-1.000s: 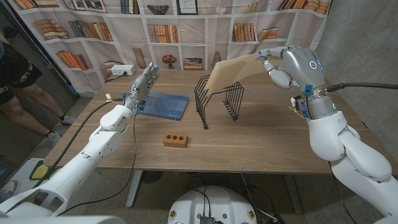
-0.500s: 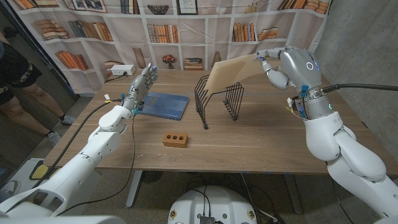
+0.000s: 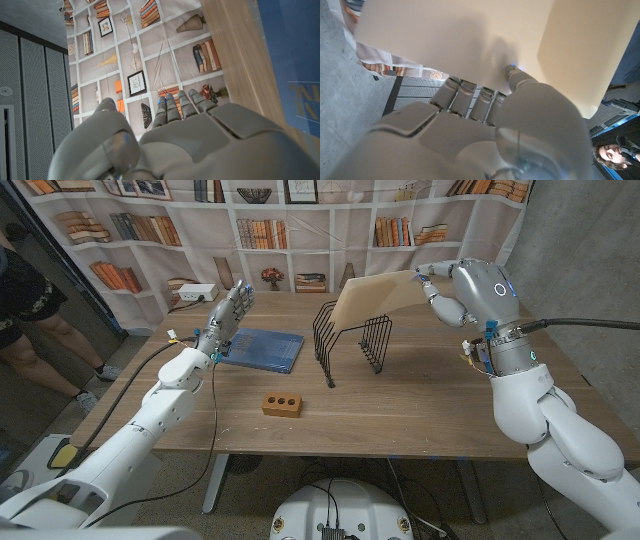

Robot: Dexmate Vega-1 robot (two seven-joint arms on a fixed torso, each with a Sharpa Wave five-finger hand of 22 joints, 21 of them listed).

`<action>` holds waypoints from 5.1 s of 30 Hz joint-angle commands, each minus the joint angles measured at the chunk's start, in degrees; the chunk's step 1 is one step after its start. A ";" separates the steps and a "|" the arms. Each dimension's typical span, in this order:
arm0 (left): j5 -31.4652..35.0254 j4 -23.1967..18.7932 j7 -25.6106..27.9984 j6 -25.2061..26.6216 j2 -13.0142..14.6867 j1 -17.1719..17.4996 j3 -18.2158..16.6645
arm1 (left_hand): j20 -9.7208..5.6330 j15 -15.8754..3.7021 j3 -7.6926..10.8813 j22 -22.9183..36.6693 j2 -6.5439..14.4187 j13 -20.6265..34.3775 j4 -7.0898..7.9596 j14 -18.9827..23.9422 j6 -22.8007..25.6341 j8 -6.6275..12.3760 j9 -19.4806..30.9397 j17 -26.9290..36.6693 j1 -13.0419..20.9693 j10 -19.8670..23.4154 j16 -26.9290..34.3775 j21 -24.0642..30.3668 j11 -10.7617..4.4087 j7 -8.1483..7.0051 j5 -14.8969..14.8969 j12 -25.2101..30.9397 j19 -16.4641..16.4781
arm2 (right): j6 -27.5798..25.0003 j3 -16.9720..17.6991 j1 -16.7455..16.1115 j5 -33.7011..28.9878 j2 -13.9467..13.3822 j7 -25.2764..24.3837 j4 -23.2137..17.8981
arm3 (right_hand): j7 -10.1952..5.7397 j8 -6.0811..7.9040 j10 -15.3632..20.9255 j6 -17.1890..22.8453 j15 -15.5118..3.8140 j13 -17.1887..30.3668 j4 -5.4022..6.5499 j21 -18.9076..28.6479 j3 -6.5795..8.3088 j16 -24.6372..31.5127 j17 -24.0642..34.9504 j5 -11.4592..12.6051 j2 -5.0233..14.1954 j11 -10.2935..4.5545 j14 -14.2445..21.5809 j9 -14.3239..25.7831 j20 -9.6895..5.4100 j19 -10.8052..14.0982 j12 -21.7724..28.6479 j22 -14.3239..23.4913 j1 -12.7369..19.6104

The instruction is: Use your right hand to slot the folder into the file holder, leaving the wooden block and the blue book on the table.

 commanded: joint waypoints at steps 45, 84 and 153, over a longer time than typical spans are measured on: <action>-0.53 -1.19 1.18 -0.09 0.07 2.00 -0.49 | 0.02 0.04 -0.33 0.19 0.24 0.33 -0.16 0.63 0.45 -0.26 0.27 0.27 0.49 0.22 -0.18 -0.14 -0.07 0.02 -0.12 -0.05 0.43 | 8.71 5.07 1.84 6.89 -0.37 9.99 0.70 | -1.85 2.17 0.82 0.95 -6.59 1.65 -1.69 0.67 0.83 -0.42 0.08 2.59 0.14 -0.52 0.08 3.84 -8.64 -0.44 0.82 -0.20 -2.03; -0.80 0.65 0.01 -1.09 -0.55 1.40 -0.46 | 0.02 -0.02 -0.43 0.19 0.26 0.33 -0.12 0.61 0.45 -0.28 0.27 0.27 0.57 0.19 -0.19 -0.15 -0.06 -0.02 -0.11 -0.06 0.42 | 5.03 -0.17 15.07 13.49 -8.24 26.54 0.60 | -1.43 2.67 1.32 1.51 -6.60 2.08 -2.23 0.98 1.08 -0.42 0.20 2.91 0.01 -0.38 0.14 4.95 -8.54 -0.44 1.13 -0.22 -3.03; 0.42 -6.30 4.25 -0.23 2.00 5.22 -2.20 | 0.03 -0.08 -0.60 0.19 0.32 0.33 -0.03 0.64 0.50 -0.28 0.27 0.27 0.67 0.29 -0.18 -0.16 -0.19 0.10 -0.11 -0.04 0.39 | -1.30 -18.99 36.05 25.22 -18.37 35.92 9.14 | -1.06 1.78 1.23 2.10 -6.51 2.22 -3.37 1.27 1.79 -0.47 0.40 3.18 0.10 -0.22 -0.03 4.75 -8.49 -0.64 1.05 -0.34 -4.42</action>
